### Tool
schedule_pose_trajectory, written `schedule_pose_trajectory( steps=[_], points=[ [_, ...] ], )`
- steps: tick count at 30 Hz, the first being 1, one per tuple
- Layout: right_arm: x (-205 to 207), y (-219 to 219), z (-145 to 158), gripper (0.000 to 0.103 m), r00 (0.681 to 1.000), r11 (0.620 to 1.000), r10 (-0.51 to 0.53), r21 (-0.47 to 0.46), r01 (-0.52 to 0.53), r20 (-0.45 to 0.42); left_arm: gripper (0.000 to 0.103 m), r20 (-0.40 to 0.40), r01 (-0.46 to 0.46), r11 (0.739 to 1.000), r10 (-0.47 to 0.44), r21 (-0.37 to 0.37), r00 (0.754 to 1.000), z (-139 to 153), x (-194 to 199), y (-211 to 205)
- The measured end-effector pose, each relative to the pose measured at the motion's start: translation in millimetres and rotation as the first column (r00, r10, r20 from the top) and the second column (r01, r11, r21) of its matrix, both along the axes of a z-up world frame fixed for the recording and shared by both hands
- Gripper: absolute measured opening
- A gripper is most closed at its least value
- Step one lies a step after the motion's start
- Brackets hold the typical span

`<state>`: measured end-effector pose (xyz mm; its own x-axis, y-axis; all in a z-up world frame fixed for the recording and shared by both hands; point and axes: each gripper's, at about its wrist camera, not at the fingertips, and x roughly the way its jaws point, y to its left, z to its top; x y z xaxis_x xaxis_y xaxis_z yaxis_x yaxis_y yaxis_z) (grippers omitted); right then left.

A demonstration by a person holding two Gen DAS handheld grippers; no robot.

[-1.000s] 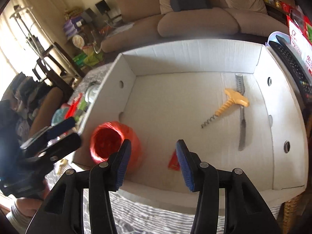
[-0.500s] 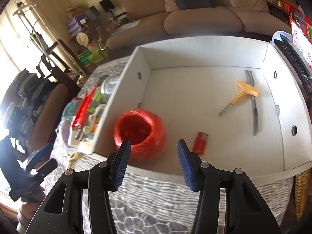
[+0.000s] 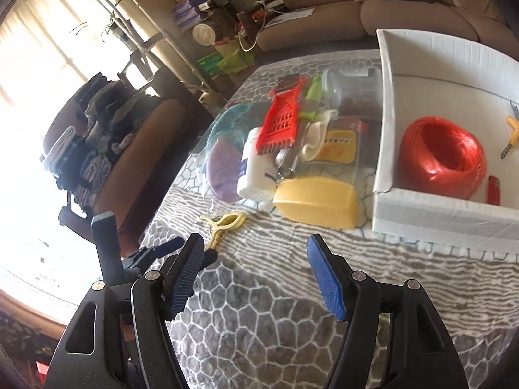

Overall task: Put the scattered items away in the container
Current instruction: 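Move the left gripper to the purple sponge in a clear bag and grasp it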

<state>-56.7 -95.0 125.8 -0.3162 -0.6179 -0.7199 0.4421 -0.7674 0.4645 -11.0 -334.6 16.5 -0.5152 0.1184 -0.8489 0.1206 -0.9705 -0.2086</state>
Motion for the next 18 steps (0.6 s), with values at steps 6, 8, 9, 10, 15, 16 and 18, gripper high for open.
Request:
schedule_pose_trajectory(
  steps=[6,8,9,10,15,16,18],
  points=[
    [2,-31,-22,0.068,1.000,1.000,-0.014,0.008,0.014,0.026,0.039,0.003,0.008,1.000,-0.008,-0.010,1.000,-5,-3,1],
    [1,-37,-25,0.068,0.999,1.000,-0.024,0.013,0.024,0.023,0.037,-0.007,0.000,0.999,0.000,0.038,1.000,-5,-4,-2],
    [-1,-39,-26,0.068,0.999,1.000,-0.028,0.010,0.027,0.025,0.027,-0.009,-0.005,0.997,0.006,0.072,1.000,-5,-4,-5],
    [-3,-40,-26,0.068,0.999,0.999,-0.032,0.005,0.032,0.029,0.021,-0.009,-0.015,0.993,0.016,0.114,1.000,-5,-5,-9],
    [-12,-47,-17,0.069,0.999,0.999,-0.048,-0.013,0.048,0.007,0.012,-0.085,-0.059,0.937,0.093,0.345,0.992,12,2,-32],
    [-14,-49,-13,0.069,0.999,0.999,-0.051,-0.010,0.051,0.002,0.012,-0.109,-0.057,0.927,0.105,0.371,0.989,18,4,-35],
    [-20,-52,-8,0.069,0.999,0.999,-0.052,-0.014,0.052,-0.003,0.012,-0.134,-0.065,0.924,0.124,0.377,0.983,27,7,-39]
  ],
)
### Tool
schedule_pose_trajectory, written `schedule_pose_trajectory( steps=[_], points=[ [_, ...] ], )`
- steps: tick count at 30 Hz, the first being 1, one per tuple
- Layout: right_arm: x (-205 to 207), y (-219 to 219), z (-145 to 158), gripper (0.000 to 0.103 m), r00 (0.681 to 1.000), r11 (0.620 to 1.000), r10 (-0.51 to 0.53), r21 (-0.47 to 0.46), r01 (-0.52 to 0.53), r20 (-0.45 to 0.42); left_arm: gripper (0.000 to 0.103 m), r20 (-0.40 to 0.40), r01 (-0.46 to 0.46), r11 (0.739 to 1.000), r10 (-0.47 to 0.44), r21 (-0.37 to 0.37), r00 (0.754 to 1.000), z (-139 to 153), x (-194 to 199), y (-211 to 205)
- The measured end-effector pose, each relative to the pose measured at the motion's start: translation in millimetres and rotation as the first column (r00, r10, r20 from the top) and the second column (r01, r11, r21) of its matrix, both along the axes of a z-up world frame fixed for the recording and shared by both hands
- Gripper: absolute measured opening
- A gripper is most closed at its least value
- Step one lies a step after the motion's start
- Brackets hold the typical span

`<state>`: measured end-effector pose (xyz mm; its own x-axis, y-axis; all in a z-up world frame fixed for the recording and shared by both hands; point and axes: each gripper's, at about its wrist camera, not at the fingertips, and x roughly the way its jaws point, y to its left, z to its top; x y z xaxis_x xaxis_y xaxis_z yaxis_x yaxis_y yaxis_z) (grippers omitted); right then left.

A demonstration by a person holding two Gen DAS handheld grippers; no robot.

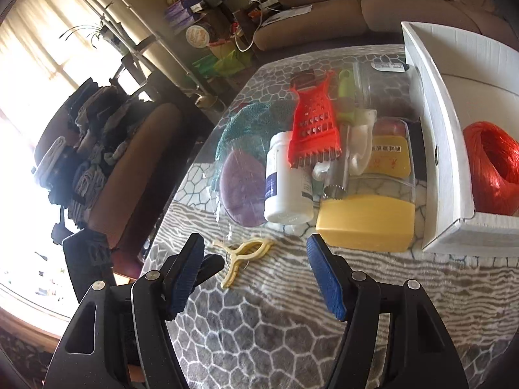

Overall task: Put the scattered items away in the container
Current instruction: 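Move the left gripper to the purple sponge in a clear bag and grasp it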

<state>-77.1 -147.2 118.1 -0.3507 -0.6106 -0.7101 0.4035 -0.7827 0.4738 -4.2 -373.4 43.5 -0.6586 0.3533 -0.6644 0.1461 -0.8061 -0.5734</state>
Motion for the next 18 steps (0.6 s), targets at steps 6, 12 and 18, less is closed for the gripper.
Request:
schedule_pose_trajectory(
  steps=[6,12,18],
  points=[
    [-15,-22,11,0.069,1.000,1.000,0.024,-0.009,-0.025,-0.014,0.020,0.013,-0.026,0.999,0.027,-0.027,1.000,3,-4,-2],
    [-18,-47,16,0.069,0.999,0.998,0.040,-0.038,-0.040,-0.012,0.067,-0.047,-0.050,0.998,0.052,0.046,0.998,3,-26,-9],
    [-7,-27,13,0.069,1.000,0.999,0.006,-0.051,-0.007,-0.014,0.021,-0.002,0.018,1.000,-0.018,-0.003,1.000,-12,-66,12]
  ],
)
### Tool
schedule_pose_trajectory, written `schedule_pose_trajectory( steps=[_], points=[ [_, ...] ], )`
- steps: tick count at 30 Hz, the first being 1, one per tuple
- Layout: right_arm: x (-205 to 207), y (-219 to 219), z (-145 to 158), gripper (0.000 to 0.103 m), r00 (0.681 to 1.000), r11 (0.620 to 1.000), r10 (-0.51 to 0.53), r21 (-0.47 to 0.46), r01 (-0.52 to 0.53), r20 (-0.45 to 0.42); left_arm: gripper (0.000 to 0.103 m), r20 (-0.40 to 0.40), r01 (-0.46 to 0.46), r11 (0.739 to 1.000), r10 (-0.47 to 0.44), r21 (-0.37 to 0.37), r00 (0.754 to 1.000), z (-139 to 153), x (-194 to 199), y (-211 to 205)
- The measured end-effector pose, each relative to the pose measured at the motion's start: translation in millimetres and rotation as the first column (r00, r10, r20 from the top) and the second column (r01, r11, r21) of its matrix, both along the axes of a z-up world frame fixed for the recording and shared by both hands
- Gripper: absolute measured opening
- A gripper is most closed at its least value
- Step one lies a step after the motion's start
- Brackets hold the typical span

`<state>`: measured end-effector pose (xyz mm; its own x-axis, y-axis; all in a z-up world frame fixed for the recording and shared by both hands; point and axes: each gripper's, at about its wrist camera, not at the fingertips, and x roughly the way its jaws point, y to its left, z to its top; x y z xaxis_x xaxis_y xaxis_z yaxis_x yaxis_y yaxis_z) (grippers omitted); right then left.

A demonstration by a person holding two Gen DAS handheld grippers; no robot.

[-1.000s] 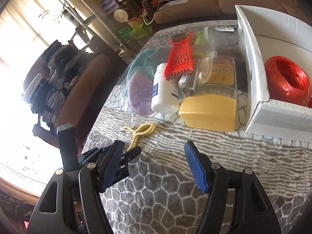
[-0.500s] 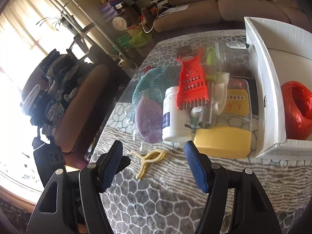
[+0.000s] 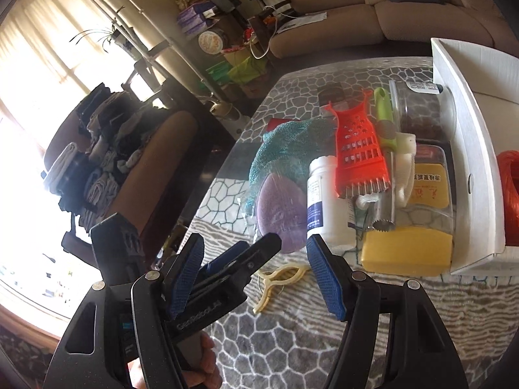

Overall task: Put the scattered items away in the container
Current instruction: 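Move the left gripper to the purple sponge in a clear bag and grasp it, then grasp the red plastic grater with the right gripper while the left gripper holds the bagged sponge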

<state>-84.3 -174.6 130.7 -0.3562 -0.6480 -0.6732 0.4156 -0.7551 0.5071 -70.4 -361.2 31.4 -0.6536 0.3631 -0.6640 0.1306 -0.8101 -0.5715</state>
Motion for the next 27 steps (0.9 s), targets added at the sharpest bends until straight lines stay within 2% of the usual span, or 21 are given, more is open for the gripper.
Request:
schedule_pose_trajectory(
  steps=[1,2,5,10,12,15,19,23,27],
  points=[
    [-1,6,0,0.069,1.000,1.000,-0.009,-0.003,0.009,0.005,0.012,0.005,0.008,1.000,-0.008,0.000,1.000,-1,-3,3],
    [-2,10,0,0.068,1.000,1.000,-0.013,0.000,0.013,0.007,0.010,0.003,0.012,1.000,-0.013,0.011,1.000,-1,-4,5],
    [-4,21,2,0.068,1.000,0.999,-0.023,0.023,0.023,-0.003,0.010,-0.029,-0.004,0.998,0.006,0.061,1.000,8,1,2],
    [-10,34,7,0.068,0.998,0.998,-0.062,0.014,0.062,-0.023,0.010,-0.115,-0.065,0.997,0.071,0.051,0.991,42,25,-23],
    [-16,33,10,0.068,0.996,0.996,-0.076,0.038,0.077,-0.040,0.010,-0.136,-0.093,0.995,0.098,0.043,0.986,51,34,-34],
    [-31,21,17,0.068,0.992,0.986,-0.072,0.142,0.086,-0.102,0.010,-0.133,-0.115,0.992,0.121,0.053,0.984,52,37,-46],
    [-62,-6,18,0.068,0.986,0.954,-0.043,0.287,0.089,-0.162,0.010,-0.121,-0.114,0.991,0.122,0.070,0.985,50,32,-50],
    [-90,-27,2,0.068,0.985,0.908,-0.034,0.408,0.100,-0.167,0.010,-0.133,-0.096,0.993,0.105,0.067,0.986,53,30,-44],
    [-102,-37,-21,0.068,0.989,0.865,-0.048,0.489,0.112,-0.141,0.010,-0.140,-0.073,0.995,0.081,0.065,0.987,55,28,-39]
  ],
)
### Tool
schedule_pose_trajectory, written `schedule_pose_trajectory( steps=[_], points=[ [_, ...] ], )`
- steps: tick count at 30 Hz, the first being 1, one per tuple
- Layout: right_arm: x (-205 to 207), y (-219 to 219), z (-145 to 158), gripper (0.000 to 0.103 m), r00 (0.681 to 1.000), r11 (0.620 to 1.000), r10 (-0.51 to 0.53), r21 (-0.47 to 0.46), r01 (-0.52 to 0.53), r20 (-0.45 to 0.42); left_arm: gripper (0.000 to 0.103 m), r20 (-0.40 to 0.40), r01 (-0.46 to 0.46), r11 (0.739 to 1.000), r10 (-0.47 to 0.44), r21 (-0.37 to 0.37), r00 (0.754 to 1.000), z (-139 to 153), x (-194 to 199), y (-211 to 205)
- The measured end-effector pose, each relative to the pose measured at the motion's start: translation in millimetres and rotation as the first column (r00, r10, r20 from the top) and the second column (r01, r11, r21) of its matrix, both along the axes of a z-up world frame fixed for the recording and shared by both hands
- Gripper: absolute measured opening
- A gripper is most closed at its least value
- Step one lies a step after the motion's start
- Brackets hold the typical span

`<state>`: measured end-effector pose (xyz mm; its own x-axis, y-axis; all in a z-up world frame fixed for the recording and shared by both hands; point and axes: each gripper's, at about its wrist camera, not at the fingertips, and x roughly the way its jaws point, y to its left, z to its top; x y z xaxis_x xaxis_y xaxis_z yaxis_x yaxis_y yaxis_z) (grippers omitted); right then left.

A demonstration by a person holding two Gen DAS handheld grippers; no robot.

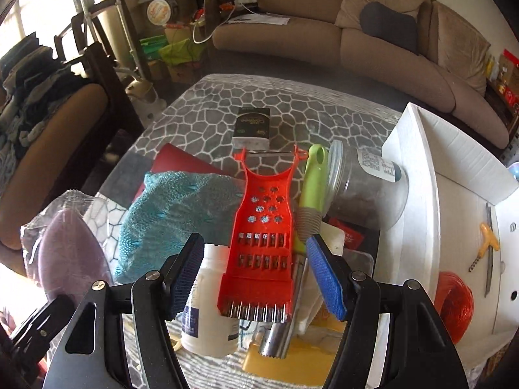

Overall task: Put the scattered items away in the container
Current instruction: 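Grasp the red plastic grater with the right gripper while the left gripper holds the bagged sponge, then lower the bagged sponge and red grater into the white box, opening both grippers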

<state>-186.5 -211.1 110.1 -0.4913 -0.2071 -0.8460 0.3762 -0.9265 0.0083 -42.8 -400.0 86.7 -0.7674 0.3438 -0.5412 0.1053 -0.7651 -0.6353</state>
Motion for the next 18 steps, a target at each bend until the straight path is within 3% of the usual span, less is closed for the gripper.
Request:
schedule_pose_trajectory(
  steps=[3,4,5,10,18],
  points=[
    [0,-8,-12,0.065,1.000,0.997,-0.005,0.081,0.006,-0.017,0.010,-0.005,0.013,1.000,-0.013,-0.001,1.000,1,0,3],
    [1,-8,-12,0.060,0.999,0.996,-0.002,0.094,0.005,-0.035,0.010,-0.004,0.015,1.000,-0.015,-0.001,1.000,0,0,4],
    [1,-8,-11,0.046,0.999,0.995,-0.002,0.104,0.007,-0.047,0.010,-0.003,0.018,1.000,-0.018,0.000,1.000,0,0,4],
    [2,6,-3,0.046,0.999,0.999,-0.016,0.051,0.018,-0.040,0.010,-0.008,0.027,1.000,-0.026,0.005,1.000,0,0,6],
    [31,46,44,0.046,0.997,0.997,-0.005,-0.071,0.000,-0.075,0.010,-0.031,0.086,0.996,-0.087,-0.021,0.996,9,3,29]
  ],
)
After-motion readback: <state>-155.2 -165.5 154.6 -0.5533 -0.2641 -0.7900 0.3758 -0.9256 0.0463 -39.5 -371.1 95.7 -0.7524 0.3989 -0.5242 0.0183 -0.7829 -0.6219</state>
